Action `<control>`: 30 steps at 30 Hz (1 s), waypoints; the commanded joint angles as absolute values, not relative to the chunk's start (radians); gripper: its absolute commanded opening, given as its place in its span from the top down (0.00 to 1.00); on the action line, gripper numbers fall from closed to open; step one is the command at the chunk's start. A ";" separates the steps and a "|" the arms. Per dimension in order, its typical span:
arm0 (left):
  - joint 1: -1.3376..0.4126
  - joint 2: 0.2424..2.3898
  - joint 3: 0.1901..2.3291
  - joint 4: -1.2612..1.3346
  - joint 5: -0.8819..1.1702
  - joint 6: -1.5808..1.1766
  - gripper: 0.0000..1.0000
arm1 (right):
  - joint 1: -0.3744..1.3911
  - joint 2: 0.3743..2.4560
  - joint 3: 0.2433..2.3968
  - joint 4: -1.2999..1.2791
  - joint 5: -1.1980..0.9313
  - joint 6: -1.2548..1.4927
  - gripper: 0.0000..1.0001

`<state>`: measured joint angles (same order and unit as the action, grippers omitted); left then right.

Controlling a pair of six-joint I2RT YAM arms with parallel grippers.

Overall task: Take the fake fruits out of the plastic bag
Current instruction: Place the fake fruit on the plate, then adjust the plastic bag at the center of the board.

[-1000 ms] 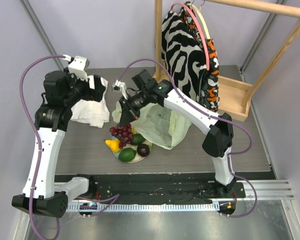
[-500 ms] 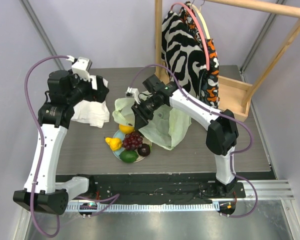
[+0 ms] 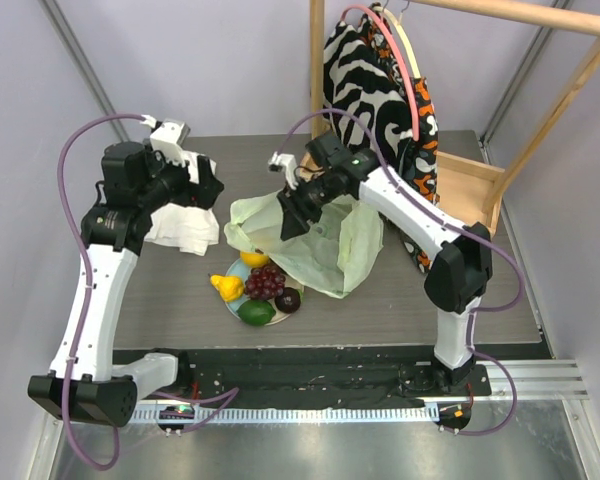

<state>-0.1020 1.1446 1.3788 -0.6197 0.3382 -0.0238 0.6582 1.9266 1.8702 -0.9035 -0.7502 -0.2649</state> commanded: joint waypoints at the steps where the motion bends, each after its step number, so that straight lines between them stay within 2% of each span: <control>1: -0.095 1.105 1.391 -0.669 0.446 -0.003 0.13 | 0.586 1.809 1.843 -0.931 -0.628 -0.328 0.48; 5: -0.094 1.069 1.404 -0.787 0.517 0.087 0.10 | 0.525 1.776 1.761 -0.933 -0.459 -0.342 0.46; 8: -0.095 1.058 1.446 -0.967 0.551 0.239 0.10 | 0.482 1.727 1.738 -0.946 -0.448 -0.382 0.45; 10: -0.095 1.054 1.460 -1.114 0.542 0.378 0.09 | 0.476 1.666 1.709 -0.951 -0.433 -0.408 0.42; 13: -0.095 1.010 1.392 -1.193 0.477 0.477 0.06 | 0.474 1.553 1.624 -0.951 -0.378 -0.433 0.37; 14: -0.095 0.993 1.362 -1.181 0.457 0.477 0.05 | 0.474 1.521 1.594 -0.924 -0.353 -0.417 0.34; 17: -0.095 0.934 1.254 -1.108 0.411 0.417 0.04 | 0.472 1.406 1.496 -0.902 -0.243 -0.384 0.19; 18: -0.094 0.933 1.218 -1.086 0.399 0.387 0.04 | 0.474 1.388 1.473 -0.897 -0.203 -0.368 0.18; 21: -0.086 0.963 1.177 -1.025 0.391 0.270 0.04 | 0.471 1.361 1.410 -0.920 -0.117 -0.360 0.16; 25: -0.074 1.015 1.147 -0.977 0.446 0.187 0.06 | 0.472 1.368 1.350 -0.931 -0.144 -0.373 0.16; 30: -0.071 1.008 1.115 -0.931 0.448 0.135 0.06 | 0.472 1.481 1.351 -0.890 -0.112 -0.359 0.15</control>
<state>-0.0799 1.0332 1.1179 -1.0069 0.4232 0.2096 0.4713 1.4052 1.3479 -0.9428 -0.1722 -0.3782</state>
